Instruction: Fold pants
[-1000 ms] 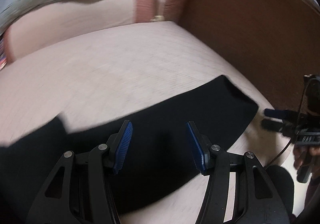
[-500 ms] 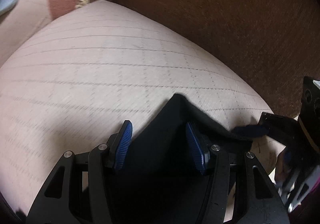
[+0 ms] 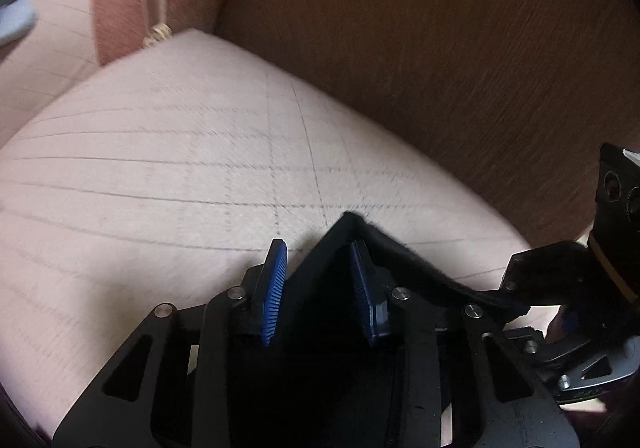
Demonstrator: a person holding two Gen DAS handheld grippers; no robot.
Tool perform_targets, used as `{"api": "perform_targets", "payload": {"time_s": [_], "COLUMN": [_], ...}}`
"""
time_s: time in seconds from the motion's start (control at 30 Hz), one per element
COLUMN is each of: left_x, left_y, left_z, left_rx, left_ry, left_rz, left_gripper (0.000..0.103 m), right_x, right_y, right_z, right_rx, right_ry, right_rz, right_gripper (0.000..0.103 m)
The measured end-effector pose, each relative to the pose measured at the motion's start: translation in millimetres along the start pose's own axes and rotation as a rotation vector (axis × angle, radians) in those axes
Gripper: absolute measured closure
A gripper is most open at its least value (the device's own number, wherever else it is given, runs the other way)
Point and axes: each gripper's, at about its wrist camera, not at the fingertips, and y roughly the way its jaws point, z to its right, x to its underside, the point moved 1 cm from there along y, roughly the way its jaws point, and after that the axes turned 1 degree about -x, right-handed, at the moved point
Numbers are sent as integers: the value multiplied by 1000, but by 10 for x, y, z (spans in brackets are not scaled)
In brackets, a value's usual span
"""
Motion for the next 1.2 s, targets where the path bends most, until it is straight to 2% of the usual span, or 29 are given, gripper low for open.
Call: {"api": "perform_targets", "payload": {"time_s": [0.13,0.2,0.27,0.3,0.33,0.4,0.5,0.57,0.63,0.7,0.73,0.77,0.8,0.87,0.97,1.0,1.07,1.1,1.13,1.2], "left_x": [121,321,580,737,923,1232,1718,1981,2174,2250,2257,2232,2161,2119,2103,2095,2082,2066,2039,1965], "left_y": [-840,-1254,-1616,-1782,-1938,-2082,-2114,-2065,-2020,-1996,-1991,-2011,-2021,-2087,-2172,-2178,-2131,-2090,-2037,-1924], "left_z": [-362,-595,-818,-922,-1030,-1217,-1507,-1676,-1775,-1812,-1782,-1750,-1714,-1665,-1593,-1543,-1446,-1393,-1343,-1277], "left_rx": [26,43,28,12,-10,-63,-111,-126,-100,-99,-112,-126,-140,-162,-188,-213,-255,-264,-275,-302], "left_ry": [-161,-251,-325,-352,-380,-443,-580,-674,-739,-753,-738,-716,-700,-680,-660,-655,-646,-637,-625,-597], "left_rz": [136,195,236,255,268,269,233,201,201,192,188,191,199,224,250,252,239,234,232,221], "left_gripper": [72,71,71,66,52,37,37,37,37,37,37,37,37,37,37,37,37,37,37,37], "right_x": [-279,-379,-392,-377,-345,-240,-24,167,301,369,356,318,288,218,137,107,35,13,13,27], "right_y": [-111,-41,112,205,298,577,1058,1376,1647,1726,1664,1568,1498,1215,847,769,784,820,864,944], "right_z": [-572,-901,-1282,-1420,-1546,-1807,-2084,-2216,-2259,-2272,-2283,-2298,-2283,-2216,-1902,-1742,-1416,-1291,-1202,-1065], "right_rx": [-69,-109,-144,-162,-180,-216,-273,-283,-292,-330,-348,-353,-337,-289,-239,-179,-28,10,33,23], "right_ry": [-105,-169,-236,-257,-273,-293,-285,-282,-252,-215,-210,-216,-224,-237,-178,-148,-94,-66,-33,26], "right_rz": [48,45,22,8,-9,-53,-146,-212,-270,-297,-291,-305,-301,-244,-160,-142,-136,-146,-162,-181], "right_gripper": [90,90,90,90,90,90,90,90,86,69,63,52,45,45,45,45,45,45,45,45]}}
